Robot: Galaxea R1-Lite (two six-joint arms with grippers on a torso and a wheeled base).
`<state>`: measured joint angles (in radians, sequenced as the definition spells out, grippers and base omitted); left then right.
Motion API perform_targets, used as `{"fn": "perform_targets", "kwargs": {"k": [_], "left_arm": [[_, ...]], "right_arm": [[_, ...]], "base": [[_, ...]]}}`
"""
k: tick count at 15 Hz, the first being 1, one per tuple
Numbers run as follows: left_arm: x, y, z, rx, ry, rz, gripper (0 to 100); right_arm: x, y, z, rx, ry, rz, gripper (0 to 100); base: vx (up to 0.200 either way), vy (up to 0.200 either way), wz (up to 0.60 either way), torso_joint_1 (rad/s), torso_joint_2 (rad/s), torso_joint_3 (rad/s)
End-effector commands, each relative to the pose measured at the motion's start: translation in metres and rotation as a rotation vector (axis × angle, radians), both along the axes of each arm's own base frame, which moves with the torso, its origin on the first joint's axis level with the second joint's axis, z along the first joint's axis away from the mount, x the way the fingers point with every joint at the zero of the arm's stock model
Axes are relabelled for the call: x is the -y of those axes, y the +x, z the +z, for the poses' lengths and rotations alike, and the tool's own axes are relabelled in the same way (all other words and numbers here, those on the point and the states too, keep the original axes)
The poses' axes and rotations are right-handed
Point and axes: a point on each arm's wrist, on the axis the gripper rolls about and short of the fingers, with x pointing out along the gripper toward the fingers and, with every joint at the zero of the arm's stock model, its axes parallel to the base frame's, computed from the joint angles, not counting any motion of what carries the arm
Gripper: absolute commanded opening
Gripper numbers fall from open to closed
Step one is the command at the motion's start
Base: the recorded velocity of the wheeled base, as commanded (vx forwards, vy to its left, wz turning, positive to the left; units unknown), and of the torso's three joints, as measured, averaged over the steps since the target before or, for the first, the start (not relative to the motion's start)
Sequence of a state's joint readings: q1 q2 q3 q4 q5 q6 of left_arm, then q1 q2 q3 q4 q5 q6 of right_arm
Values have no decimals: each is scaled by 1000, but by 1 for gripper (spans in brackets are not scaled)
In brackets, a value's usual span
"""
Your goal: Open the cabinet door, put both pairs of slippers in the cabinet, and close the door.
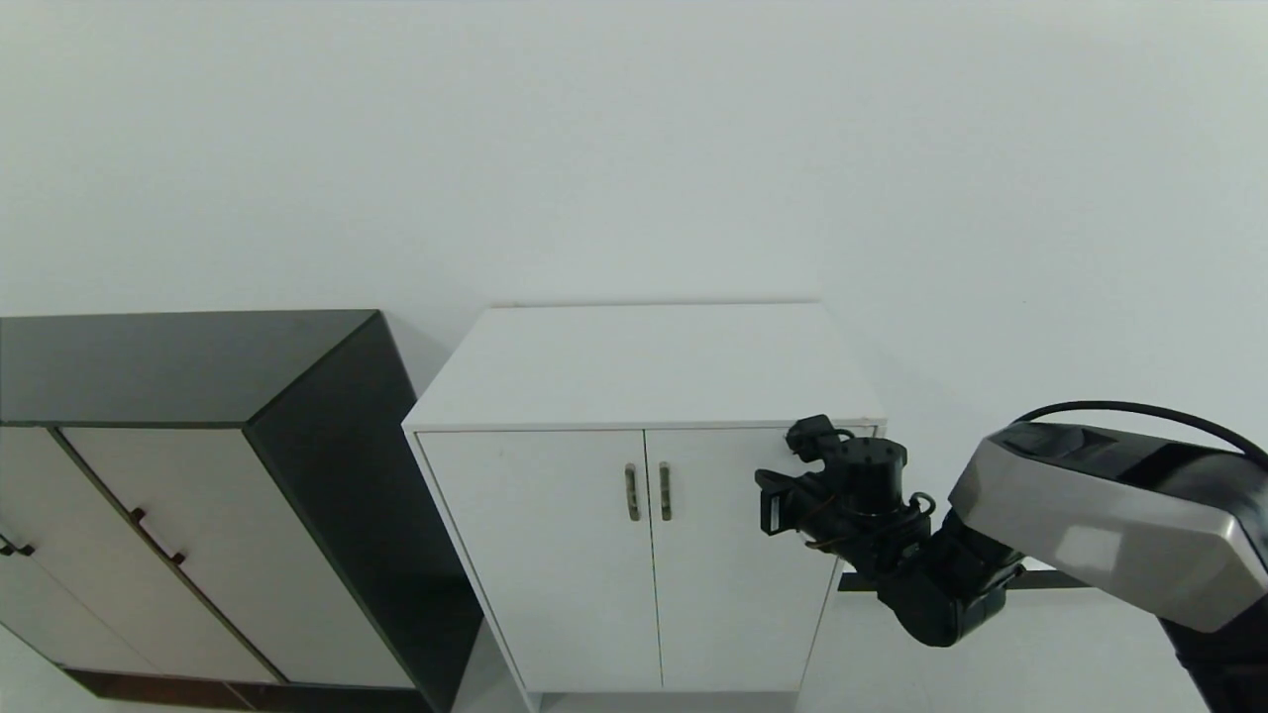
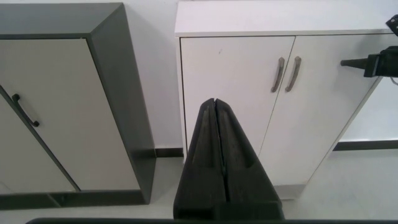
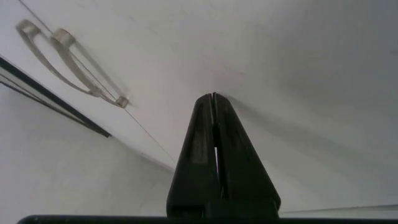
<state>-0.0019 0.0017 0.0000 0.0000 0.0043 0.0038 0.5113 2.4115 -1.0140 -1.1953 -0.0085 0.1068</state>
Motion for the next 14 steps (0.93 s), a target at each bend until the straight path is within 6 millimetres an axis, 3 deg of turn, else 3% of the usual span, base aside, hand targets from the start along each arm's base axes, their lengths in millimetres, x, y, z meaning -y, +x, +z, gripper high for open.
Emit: {"fn": "perform_targets", "kwargs": {"k": [1, 4, 6, 8, 9, 10, 14], "left_arm": [[0, 0, 0, 0, 1, -1, 0], [0, 0, 0, 0, 1, 2, 0], [0, 0, 0, 0, 1, 4, 0], [0, 0, 0, 0, -1, 2, 0], [0, 0, 0, 0, -1, 1, 0], [0, 0, 0, 0, -1, 2, 0], [0, 0, 0, 0, -1, 2, 0]], "right_arm": [[-5, -34, 28, 45, 14, 16, 0], [13, -68, 57, 77, -26, -40, 0], [42, -95, 72, 71, -55, -119, 0], [68, -118, 76, 59, -110, -192, 0], [96, -141, 83, 59, -147, -256, 0], [111, -158, 88, 59, -154, -278, 0], [143, -219, 87, 42, -167, -288, 0]], "base": [[0, 0, 0, 0, 0, 0], [0, 0, 0, 0, 0, 0], [0, 0, 0, 0, 0, 0], [0, 0, 0, 0, 0, 0], [0, 0, 0, 0, 0, 0], [0, 0, 0, 0, 0, 0], [0, 0, 0, 0, 0, 0]]}}
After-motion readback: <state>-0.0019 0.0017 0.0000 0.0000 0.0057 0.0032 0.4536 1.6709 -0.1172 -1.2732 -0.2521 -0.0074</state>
